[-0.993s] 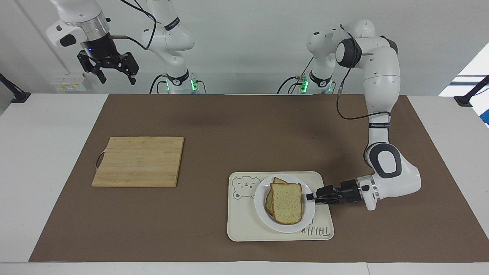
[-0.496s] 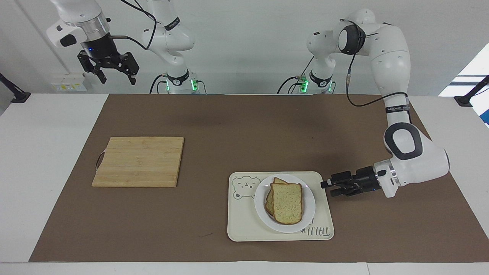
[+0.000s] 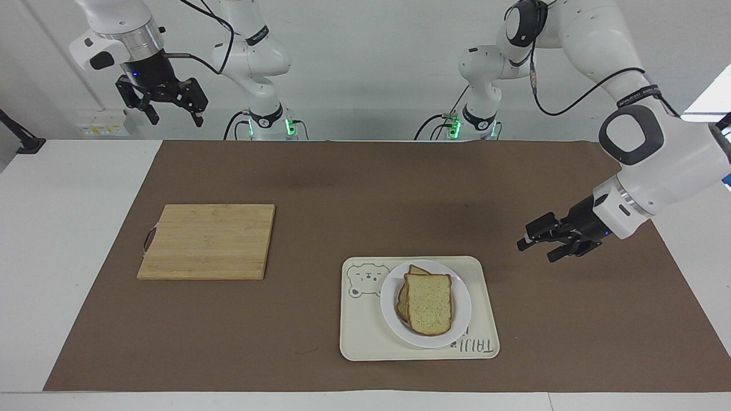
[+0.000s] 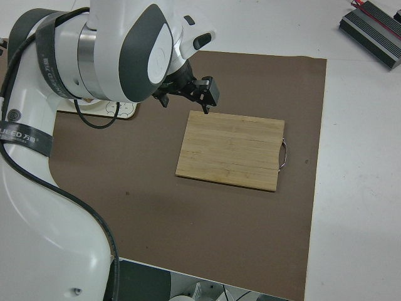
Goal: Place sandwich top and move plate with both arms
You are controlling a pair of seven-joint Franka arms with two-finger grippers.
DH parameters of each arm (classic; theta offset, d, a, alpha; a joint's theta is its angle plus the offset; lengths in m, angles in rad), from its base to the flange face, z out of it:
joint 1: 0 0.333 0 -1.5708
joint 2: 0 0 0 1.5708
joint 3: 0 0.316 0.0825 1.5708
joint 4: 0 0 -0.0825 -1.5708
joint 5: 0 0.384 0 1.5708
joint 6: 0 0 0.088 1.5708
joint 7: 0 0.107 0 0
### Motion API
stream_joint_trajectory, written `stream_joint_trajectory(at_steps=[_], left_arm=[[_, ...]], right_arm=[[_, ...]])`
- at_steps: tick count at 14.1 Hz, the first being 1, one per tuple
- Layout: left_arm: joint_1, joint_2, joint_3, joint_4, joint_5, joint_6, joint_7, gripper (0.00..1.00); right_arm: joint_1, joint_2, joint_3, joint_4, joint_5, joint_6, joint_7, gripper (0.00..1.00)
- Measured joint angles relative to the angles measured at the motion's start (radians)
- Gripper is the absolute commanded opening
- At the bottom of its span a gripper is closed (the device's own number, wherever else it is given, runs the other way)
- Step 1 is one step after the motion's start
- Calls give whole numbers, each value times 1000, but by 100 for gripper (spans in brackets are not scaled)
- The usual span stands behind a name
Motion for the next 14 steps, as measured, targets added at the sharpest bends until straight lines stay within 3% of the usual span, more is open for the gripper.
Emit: stream_joint_trajectory(at_steps=[4, 10, 14], left_arm=[[-7, -96, -2, -21, 192, -36, -90, 100], [-11, -214, -6, -35, 311, -248, -239, 100], [-14, -328, -8, -146, 352, -263, -223, 100]], right_arm=[[0, 0, 0, 0, 0, 0, 0, 100], [0, 0, 0, 0, 0, 0, 0, 100], [0, 0, 0, 0, 0, 0, 0, 100]])
